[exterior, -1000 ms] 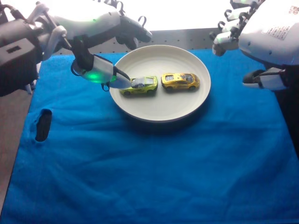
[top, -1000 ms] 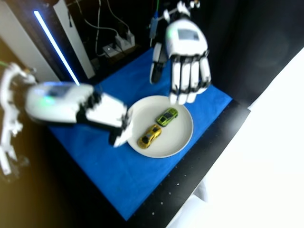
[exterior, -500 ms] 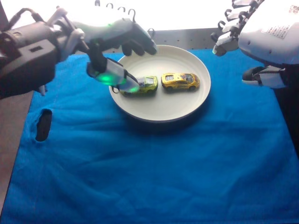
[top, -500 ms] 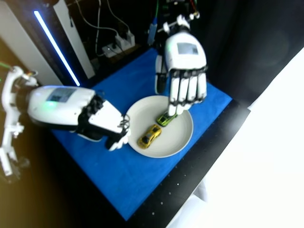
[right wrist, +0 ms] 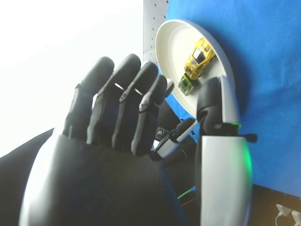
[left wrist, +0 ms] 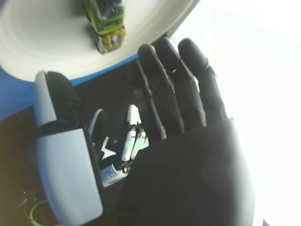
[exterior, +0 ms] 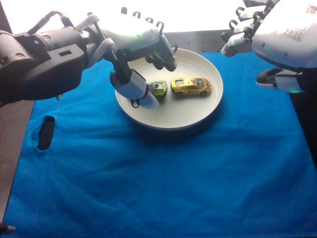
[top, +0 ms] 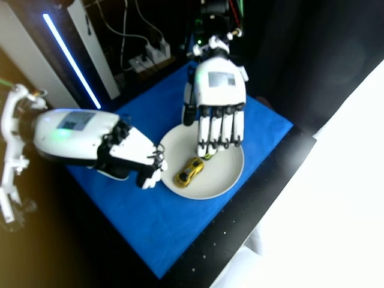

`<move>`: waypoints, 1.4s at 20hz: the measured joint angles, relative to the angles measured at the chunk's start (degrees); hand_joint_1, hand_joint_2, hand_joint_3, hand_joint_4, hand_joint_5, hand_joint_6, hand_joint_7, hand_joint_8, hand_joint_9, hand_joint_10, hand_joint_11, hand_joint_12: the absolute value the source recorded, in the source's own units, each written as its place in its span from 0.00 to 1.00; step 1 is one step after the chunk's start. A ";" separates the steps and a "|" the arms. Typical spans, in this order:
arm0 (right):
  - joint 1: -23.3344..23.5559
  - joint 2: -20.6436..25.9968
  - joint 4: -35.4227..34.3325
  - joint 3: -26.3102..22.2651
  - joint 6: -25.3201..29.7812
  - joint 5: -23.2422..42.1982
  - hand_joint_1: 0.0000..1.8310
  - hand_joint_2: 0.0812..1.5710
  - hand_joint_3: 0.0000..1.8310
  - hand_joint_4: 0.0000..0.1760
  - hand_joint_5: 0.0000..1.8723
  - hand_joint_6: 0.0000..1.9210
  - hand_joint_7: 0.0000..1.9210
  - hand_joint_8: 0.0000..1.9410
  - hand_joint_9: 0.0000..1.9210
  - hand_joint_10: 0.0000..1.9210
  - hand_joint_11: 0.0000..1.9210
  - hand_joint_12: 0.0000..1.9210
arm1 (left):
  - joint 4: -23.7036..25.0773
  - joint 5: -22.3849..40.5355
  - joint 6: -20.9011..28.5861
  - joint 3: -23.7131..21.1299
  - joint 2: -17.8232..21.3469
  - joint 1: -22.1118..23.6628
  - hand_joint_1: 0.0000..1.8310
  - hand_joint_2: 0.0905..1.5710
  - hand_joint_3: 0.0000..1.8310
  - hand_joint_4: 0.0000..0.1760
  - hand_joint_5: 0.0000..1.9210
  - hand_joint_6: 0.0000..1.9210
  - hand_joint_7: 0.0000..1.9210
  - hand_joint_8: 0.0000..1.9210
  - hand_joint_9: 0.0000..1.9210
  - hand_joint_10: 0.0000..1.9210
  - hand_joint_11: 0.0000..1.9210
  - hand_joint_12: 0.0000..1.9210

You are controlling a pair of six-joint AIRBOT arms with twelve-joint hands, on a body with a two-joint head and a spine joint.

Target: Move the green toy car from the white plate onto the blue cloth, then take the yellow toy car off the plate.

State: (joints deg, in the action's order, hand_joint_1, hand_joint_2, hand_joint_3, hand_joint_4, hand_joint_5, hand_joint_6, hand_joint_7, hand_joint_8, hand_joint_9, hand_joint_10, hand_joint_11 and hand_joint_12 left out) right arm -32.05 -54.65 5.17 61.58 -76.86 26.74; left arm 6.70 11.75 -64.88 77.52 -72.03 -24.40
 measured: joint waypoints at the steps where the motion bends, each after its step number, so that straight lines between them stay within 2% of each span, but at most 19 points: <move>1: 0.00 0.00 -0.02 0.00 0.00 -0.02 0.62 0.62 0.00 0.00 0.35 0.19 0.34 0.42 0.26 0.63 0.14 0.94 | -1.51 -0.24 -1.84 0.00 -0.02 0.02 0.54 0.54 0.00 0.00 0.41 0.02 0.42 0.05 0.27 0.44 0.14 0.79; 3: 0.00 0.00 0.00 0.00 0.00 -0.02 0.63 0.61 0.00 0.00 0.30 0.30 0.32 0.47 0.25 0.65 0.12 0.94 | -5.07 -0.83 -6.16 0.35 -0.61 0.02 0.55 0.53 0.00 0.00 0.42 0.02 0.41 0.10 0.25 0.54 0.15 0.83; 4: 0.00 0.00 0.04 -0.02 0.00 0.00 0.63 0.61 0.00 0.00 0.30 0.31 0.32 0.47 0.26 0.65 0.14 0.92 | -5.99 -1.25 -6.97 0.50 -0.70 0.02 0.55 0.54 0.00 0.00 0.41 0.01 0.38 0.21 0.25 0.60 0.18 0.86; 5: 0.00 0.00 -0.02 0.00 0.00 -0.02 0.65 0.61 0.00 0.00 0.30 0.31 0.33 0.46 0.27 0.64 0.14 0.91 | -6.80 -1.44 -6.99 0.98 -1.03 0.02 0.55 0.54 0.00 0.00 0.41 0.01 0.33 0.58 0.31 0.81 0.31 0.97; 6: 0.00 0.00 -0.02 0.00 -0.02 0.00 0.65 0.61 0.00 0.00 0.31 0.31 0.33 0.46 0.26 0.64 0.14 0.91 | -7.80 -1.60 -7.21 1.57 -1.33 0.00 0.55 0.55 0.00 0.00 0.41 0.00 0.31 0.74 0.33 0.89 0.37 0.99; 7: -0.02 0.00 0.02 -0.02 0.00 0.00 0.65 0.61 0.00 0.00 0.30 0.31 0.31 0.47 0.25 0.65 0.12 0.92 | -8.37 -1.60 -7.19 2.03 -1.33 0.00 0.56 0.55 0.00 0.00 0.39 0.00 0.29 0.70 0.29 0.82 0.30 0.97; 8: 0.00 0.02 -0.02 0.00 -0.02 -0.07 0.66 0.62 0.00 0.00 0.30 0.30 0.31 0.47 0.25 0.65 0.11 0.93 | -9.20 -1.55 -7.19 2.73 -1.44 -0.13 0.56 0.56 0.00 0.00 0.39 0.00 0.29 0.65 0.29 0.77 0.28 0.95; 11: 0.00 0.00 0.00 -0.02 0.00 0.00 0.67 0.60 0.00 0.00 0.35 0.26 0.34 0.48 0.28 0.67 0.18 0.94 | -10.93 -1.84 -7.34 4.39 -2.21 -0.24 0.56 0.56 0.00 0.00 0.38 0.00 0.30 0.59 0.30 0.75 0.28 0.94; 12: 0.00 0.00 -0.02 -0.02 0.00 0.00 0.67 0.61 0.00 0.00 0.35 0.26 0.33 0.49 0.27 0.67 0.16 0.95 | -11.39 -1.88 -7.32 4.90 -2.62 -0.42 0.56 0.56 0.00 0.00 0.38 0.00 0.30 0.56 0.30 0.72 0.28 0.92; 14: 0.00 0.00 0.00 -0.02 0.00 0.02 0.65 0.62 0.00 0.00 0.34 0.24 0.30 0.50 0.24 0.67 0.14 0.95 | -11.96 -2.01 -7.37 5.35 -3.19 -0.96 0.57 0.56 0.00 0.00 0.39 0.00 0.34 0.68 0.36 0.81 0.37 0.97; 15: -0.02 0.02 -0.04 0.00 -0.02 -0.02 0.65 0.62 0.00 0.00 0.35 0.22 0.31 0.48 0.25 0.66 0.15 0.95 | -12.33 -2.64 -7.34 5.66 -3.45 -1.09 0.57 0.56 0.00 0.00 0.39 0.00 0.33 0.65 0.35 0.77 0.35 0.95; 16: 0.00 0.02 -0.04 0.00 0.00 -0.02 0.66 0.62 0.00 0.00 0.36 0.18 0.31 0.48 0.25 0.67 0.14 0.95 | -12.66 -2.75 -7.34 5.73 -3.56 -1.27 0.57 0.56 0.00 0.00 0.39 0.00 0.35 0.65 0.38 0.77 0.38 0.94; 17: 0.00 0.00 -0.02 -0.02 0.00 0.00 0.67 0.61 0.00 0.00 0.37 0.17 0.31 0.49 0.25 0.68 0.16 0.96 | -12.94 -2.54 -7.34 6.12 -3.67 -1.62 0.57 0.57 0.00 0.00 0.39 0.00 0.33 0.51 0.33 0.66 0.30 0.88; 19: 0.00 0.00 -0.04 0.00 0.00 -0.02 0.67 0.61 0.00 0.00 0.38 0.16 0.31 0.49 0.25 0.68 0.15 0.96 | -13.09 -2.80 -7.34 6.60 -3.87 -1.86 0.58 0.57 0.00 0.00 0.39 0.00 0.34 0.41 0.32 0.60 0.27 0.86; 20: 0.00 0.00 -0.02 0.00 0.00 0.00 0.68 0.61 0.00 0.00 0.38 0.16 0.32 0.50 0.26 0.68 0.16 0.95 | -13.09 -3.04 -7.37 6.71 -3.93 -1.86 0.58 0.57 0.00 0.00 0.39 0.00 0.35 0.41 0.34 0.61 0.29 0.87; 21: 0.00 0.00 -0.02 0.00 0.00 0.00 0.68 0.60 0.00 0.00 0.39 0.16 0.33 0.51 0.27 0.69 0.17 0.96 | -13.09 -3.02 -7.34 6.97 -4.17 -1.86 0.58 0.56 0.00 0.00 0.40 0.00 0.36 0.49 0.36 0.66 0.32 0.89; 23: 0.00 0.00 -0.02 0.00 0.00 0.00 0.68 0.60 0.00 0.00 0.40 0.17 0.32 0.55 0.28 0.71 0.20 0.95 | -13.20 -2.99 -7.34 7.54 -4.96 -1.86 0.58 0.57 0.00 0.00 0.40 0.00 0.35 0.51 0.36 0.68 0.33 0.89; 26: 0.00 0.00 -0.04 0.00 0.00 0.00 0.69 0.60 0.00 0.00 0.40 0.18 0.33 0.55 0.29 0.71 0.21 0.95 | -13.53 -3.30 -7.34 7.85 -5.57 -1.86 0.57 0.57 0.00 0.00 0.40 0.00 0.34 0.43 0.33 0.61 0.28 0.86; 28: 0.00 0.00 -0.02 -0.02 0.00 0.02 0.69 0.60 0.00 0.00 0.40 0.18 0.32 0.55 0.28 0.73 0.21 0.96 | -13.62 -3.63 -7.34 8.07 -5.66 -1.86 0.57 0.58 0.00 0.00 0.41 0.00 0.35 0.34 0.33 0.55 0.27 0.83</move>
State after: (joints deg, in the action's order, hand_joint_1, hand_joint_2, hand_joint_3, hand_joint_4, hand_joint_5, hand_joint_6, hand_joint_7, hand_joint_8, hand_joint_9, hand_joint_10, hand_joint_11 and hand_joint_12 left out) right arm -32.05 -54.65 5.15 61.56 -76.86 26.76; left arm -6.92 8.12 -72.23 85.58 -77.69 -26.26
